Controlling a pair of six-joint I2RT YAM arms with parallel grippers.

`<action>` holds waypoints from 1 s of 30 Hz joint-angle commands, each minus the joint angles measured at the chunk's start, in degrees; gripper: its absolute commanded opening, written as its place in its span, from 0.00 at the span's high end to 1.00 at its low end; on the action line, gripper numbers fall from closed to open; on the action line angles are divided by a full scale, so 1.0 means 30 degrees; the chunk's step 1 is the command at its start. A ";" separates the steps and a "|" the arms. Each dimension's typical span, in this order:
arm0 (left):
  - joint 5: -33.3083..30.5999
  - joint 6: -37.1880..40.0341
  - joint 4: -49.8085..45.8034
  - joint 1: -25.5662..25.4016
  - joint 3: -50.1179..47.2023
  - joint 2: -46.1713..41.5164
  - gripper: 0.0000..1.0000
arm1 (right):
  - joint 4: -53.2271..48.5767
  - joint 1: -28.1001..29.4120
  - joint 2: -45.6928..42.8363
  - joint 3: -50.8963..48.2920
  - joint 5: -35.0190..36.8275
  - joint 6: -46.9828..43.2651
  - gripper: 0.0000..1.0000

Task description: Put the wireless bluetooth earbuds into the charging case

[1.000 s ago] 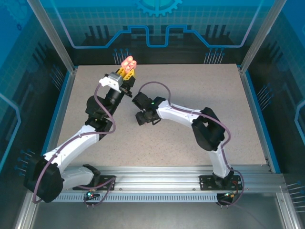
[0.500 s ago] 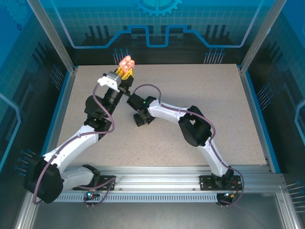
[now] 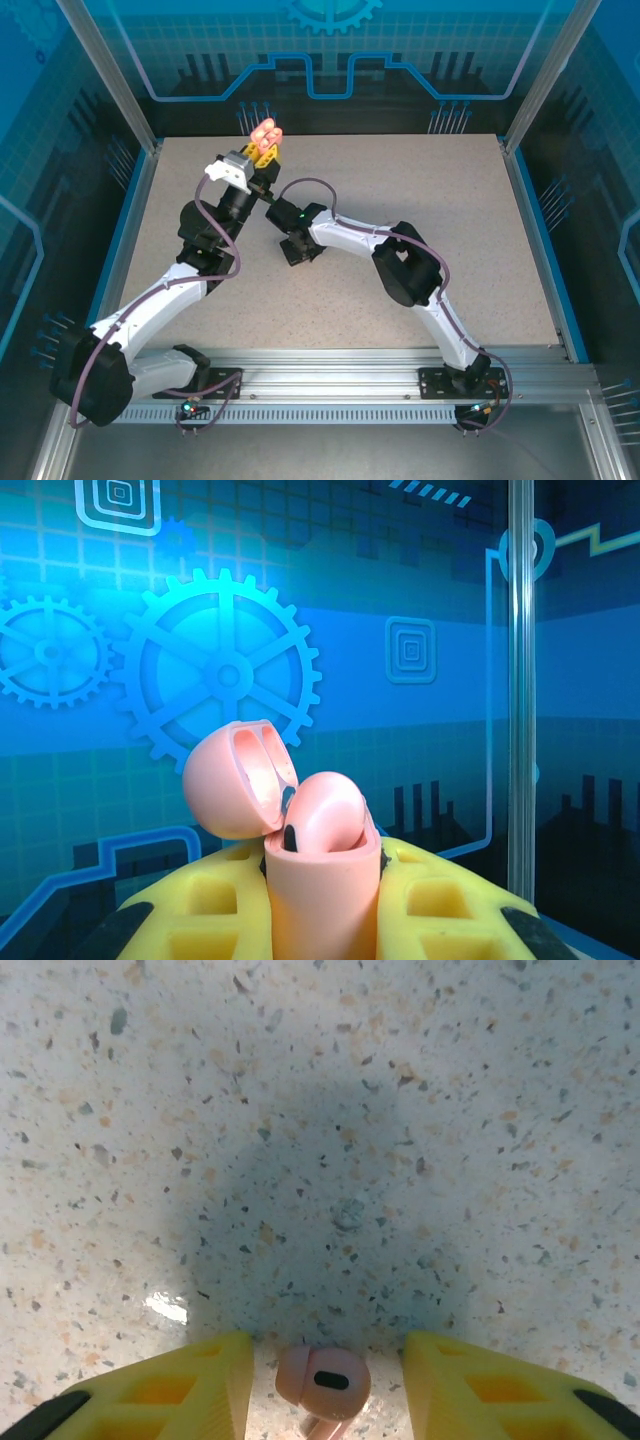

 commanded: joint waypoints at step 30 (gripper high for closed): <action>0.0348 -0.1011 0.0664 0.0166 -0.0093 -0.0506 1.00 | 0.0299 0.0090 -0.1665 -0.1601 0.1165 0.0771 0.76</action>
